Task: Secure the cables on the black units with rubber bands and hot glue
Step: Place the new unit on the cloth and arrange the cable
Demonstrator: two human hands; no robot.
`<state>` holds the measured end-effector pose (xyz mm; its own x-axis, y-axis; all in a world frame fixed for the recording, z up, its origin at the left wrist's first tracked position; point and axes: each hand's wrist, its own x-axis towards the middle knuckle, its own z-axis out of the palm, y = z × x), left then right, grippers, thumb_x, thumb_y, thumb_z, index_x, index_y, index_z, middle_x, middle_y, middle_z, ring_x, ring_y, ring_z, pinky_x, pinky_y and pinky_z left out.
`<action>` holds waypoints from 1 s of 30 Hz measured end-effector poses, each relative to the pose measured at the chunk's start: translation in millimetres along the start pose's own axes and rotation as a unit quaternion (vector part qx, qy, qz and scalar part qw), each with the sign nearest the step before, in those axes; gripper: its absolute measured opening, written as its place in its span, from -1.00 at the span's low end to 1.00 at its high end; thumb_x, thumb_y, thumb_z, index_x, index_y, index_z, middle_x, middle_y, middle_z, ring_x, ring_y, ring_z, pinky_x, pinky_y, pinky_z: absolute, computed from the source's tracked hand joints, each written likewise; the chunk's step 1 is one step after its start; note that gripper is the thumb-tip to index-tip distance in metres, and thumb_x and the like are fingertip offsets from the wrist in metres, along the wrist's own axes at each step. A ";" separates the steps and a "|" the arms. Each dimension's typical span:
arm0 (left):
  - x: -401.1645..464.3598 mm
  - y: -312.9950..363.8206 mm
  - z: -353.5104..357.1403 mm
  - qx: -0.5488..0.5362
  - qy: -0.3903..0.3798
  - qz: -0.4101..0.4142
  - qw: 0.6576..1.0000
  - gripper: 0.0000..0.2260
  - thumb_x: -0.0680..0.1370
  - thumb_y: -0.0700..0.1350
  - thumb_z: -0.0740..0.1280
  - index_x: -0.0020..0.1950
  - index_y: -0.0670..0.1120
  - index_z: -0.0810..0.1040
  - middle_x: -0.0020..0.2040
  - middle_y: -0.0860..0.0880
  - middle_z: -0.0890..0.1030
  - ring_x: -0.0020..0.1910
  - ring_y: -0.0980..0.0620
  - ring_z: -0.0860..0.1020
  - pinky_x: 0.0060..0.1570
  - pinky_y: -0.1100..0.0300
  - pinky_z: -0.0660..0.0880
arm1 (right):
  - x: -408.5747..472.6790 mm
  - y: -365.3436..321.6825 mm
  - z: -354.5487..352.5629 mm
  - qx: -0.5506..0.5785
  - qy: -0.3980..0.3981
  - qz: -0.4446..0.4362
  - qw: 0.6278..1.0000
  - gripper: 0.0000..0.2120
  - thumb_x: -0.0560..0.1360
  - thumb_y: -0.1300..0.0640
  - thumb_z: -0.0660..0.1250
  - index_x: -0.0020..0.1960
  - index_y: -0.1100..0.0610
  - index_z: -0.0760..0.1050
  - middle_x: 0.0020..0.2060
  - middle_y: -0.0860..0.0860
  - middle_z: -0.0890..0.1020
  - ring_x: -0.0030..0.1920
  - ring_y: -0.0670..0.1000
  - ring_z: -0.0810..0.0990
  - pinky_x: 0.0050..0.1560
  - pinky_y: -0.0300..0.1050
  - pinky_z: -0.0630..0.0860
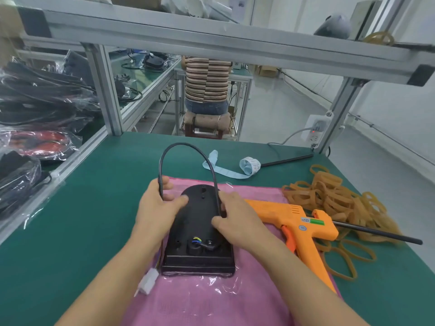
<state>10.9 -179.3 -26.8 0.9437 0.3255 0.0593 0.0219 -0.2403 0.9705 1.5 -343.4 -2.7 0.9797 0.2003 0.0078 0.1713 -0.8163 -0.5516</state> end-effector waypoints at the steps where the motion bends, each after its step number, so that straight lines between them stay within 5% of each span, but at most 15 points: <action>1: 5.5 3.3 -1.6 -0.035 0.012 -0.013 0.999 -0.72 0.47 -0.22 0.44 0.09 0.01 0.45 0.06 0.01 0.56 -0.07 0.01 0.55 -0.03 0.10 0.50 | -0.1 -0.8 4.2 -0.034 0.007 0.008 0.999 -0.75 0.47 0.16 0.25 0.14 0.14 0.40 -0.05 0.08 0.43 -0.03 0.17 0.47 -0.06 -0.04 0.40; 3: 15.1 10.3 -7.1 -0.133 0.018 -0.050 0.990 -0.81 0.52 -0.20 0.40 0.08 -0.01 0.49 0.02 -0.05 0.56 -0.21 0.04 0.57 -0.17 0.12 0.56 | -1.6 -3.1 11.0 -0.103 0.034 0.012 0.994 -0.68 0.52 0.13 0.17 0.26 0.15 0.33 0.05 0.14 0.41 0.04 0.21 0.47 -0.06 -0.01 0.36; 5: 23.0 11.4 -12.7 -0.171 0.013 -0.064 0.983 -0.67 0.55 -0.16 0.37 0.30 -0.02 0.46 -0.04 -0.01 0.56 -0.28 0.04 0.58 -0.31 0.18 0.54 | -3.5 -6.1 14.4 -0.159 0.063 -0.002 0.985 -0.69 0.56 0.11 0.12 0.29 0.15 0.30 0.10 0.16 0.40 0.07 0.22 0.47 -0.13 -0.04 0.27; 7: 30.1 8.6 -17.0 -0.037 0.020 -0.018 0.999 -0.66 0.54 -0.10 0.37 0.32 -0.01 0.50 0.02 0.02 0.57 -0.12 -0.02 0.59 -0.12 0.15 0.51 | -2.1 -7.2 14.6 -0.203 0.074 -0.019 0.976 -0.69 0.59 0.11 0.10 0.31 0.15 0.30 0.13 0.16 0.41 0.10 0.20 0.45 -0.14 -0.07 0.20; 10: 35.2 5.7 -16.5 0.217 0.041 0.056 0.974 -0.81 0.46 -0.11 0.40 0.07 -0.04 0.60 0.25 -0.02 0.49 0.07 -0.07 0.55 0.12 0.09 0.44 | 1.5 -9.0 13.2 -0.237 0.068 -0.034 0.968 -0.74 0.58 0.16 0.14 0.25 0.17 0.34 0.16 0.16 0.41 0.13 0.18 0.44 -0.14 -0.07 0.19; 12: 37.4 2.2 -10.6 0.253 0.024 0.066 0.965 -0.62 0.43 -0.12 0.43 0.24 -0.05 0.51 0.36 -0.02 0.39 0.10 -0.11 0.55 0.15 0.06 0.42 | 2.6 -10.1 13.4 -0.242 0.063 -0.034 0.968 -0.74 0.57 0.19 0.14 0.24 0.19 0.34 0.16 0.16 0.40 0.14 0.18 0.44 -0.14 -0.07 0.20; 15: 40.0 -6.7 1.7 0.211 -0.030 0.046 0.976 -0.37 0.42 -0.05 0.47 0.46 0.01 0.34 0.43 -0.03 0.31 0.29 -0.07 0.44 0.19 0.14 0.32 | 2.4 -11.1 14.4 -0.232 0.056 -0.026 0.971 -0.74 0.58 0.18 0.12 0.25 0.18 0.33 0.16 0.16 0.40 0.15 0.18 0.42 -0.10 -0.05 0.26; 19: 41.9 -16.5 13.8 0.066 -0.003 -0.013 0.998 -0.48 0.48 -0.09 0.43 0.42 0.01 0.39 0.30 -0.08 0.41 0.27 -0.06 0.43 0.16 0.17 0.30 | 0.7 -9.7 13.8 -0.250 0.061 -0.031 0.966 -0.72 0.57 0.14 0.11 0.26 0.17 0.32 0.16 0.16 0.38 0.15 0.17 0.36 0.05 0.00 0.33; 24: 47.4 -16.3 -3.0 0.291 0.057 0.088 0.951 -0.61 0.45 -0.22 0.36 0.26 -0.03 0.46 0.20 -0.13 0.41 0.13 -0.19 0.47 0.12 0.00 0.34 | 0.8 -6.5 11.3 -0.265 0.050 -0.042 0.962 -0.72 0.57 0.13 0.11 0.25 0.18 0.32 0.16 0.16 0.39 0.14 0.16 0.37 -0.07 -0.03 0.25; 30: 59.4 -16.8 -25.1 0.206 0.004 0.023 0.978 -0.67 0.55 -0.22 0.23 0.24 0.03 0.61 0.18 -0.01 0.64 0.14 -0.07 0.55 0.06 0.16 0.45 | -18.1 -13.0 14.1 -0.266 0.077 -0.073 0.958 -0.61 0.58 0.11 0.08 0.39 0.11 0.27 0.31 0.08 0.32 0.24 0.13 0.32 0.16 0.02 0.25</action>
<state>58.3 -133.1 -33.6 0.9442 0.3128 0.1033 0.1133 -0.6029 0.7897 -20.0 -328.7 -7.4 0.9379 0.2847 0.1983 0.2965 -0.9545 -0.0317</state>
